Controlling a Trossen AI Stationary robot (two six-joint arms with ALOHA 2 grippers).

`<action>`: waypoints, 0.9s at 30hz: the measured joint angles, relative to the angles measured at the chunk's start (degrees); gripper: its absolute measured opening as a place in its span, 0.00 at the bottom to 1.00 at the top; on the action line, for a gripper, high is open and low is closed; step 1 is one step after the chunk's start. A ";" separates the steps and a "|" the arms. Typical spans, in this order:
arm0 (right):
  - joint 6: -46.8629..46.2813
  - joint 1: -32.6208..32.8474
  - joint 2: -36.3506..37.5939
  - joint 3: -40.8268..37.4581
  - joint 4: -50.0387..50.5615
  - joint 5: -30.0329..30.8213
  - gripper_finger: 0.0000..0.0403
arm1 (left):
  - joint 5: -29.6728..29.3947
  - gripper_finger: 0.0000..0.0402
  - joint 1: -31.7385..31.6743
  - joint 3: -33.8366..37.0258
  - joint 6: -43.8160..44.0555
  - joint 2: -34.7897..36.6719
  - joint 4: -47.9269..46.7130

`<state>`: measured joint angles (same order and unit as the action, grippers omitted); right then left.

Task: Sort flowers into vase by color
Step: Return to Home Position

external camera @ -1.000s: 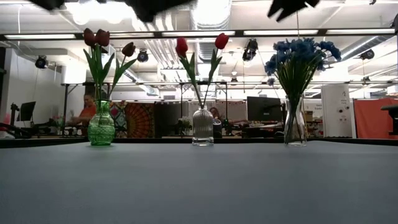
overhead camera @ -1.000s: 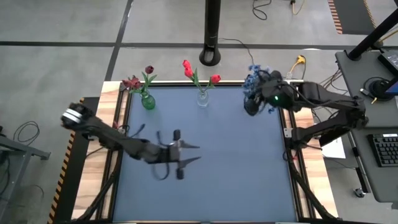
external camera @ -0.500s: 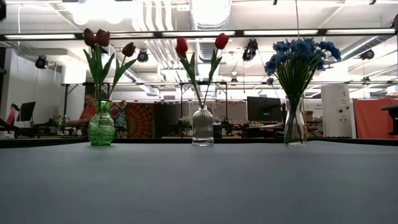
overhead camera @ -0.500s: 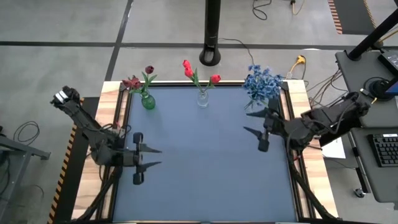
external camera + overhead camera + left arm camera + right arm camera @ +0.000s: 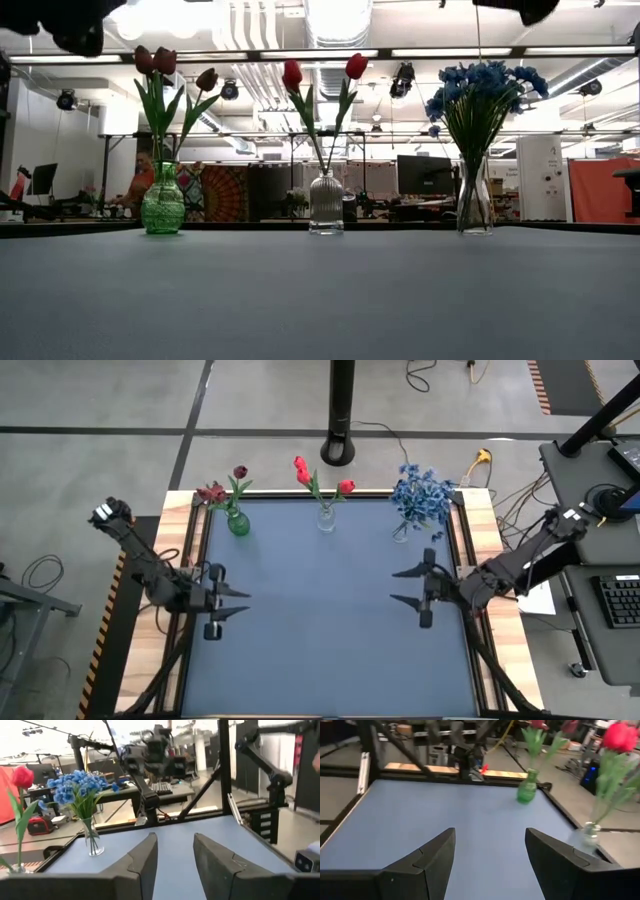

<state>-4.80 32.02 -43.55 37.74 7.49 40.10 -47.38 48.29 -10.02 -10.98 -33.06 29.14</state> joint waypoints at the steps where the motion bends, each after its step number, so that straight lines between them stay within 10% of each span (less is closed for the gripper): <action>1: 0.28 0.53 -0.08 -1.69 -2.14 -0.15 0.58 | -0.01 0.27 0.00 1.06 0.00 0.74 1.12; 12: 6.40 0.35 2.34 -14.77 -23.45 -6.13 0.58 | -1.44 0.19 -1.60 9.32 -2.60 5.93 10.04; 27: 13.22 -19.68 6.83 -16.40 -27.06 -31.27 0.58 | 6.59 0.19 -15.91 9.45 -5.83 14.53 1.84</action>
<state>8.43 12.35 -36.72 21.34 -19.57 8.83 -40.79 32.38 -0.58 -16.81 -18.53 30.98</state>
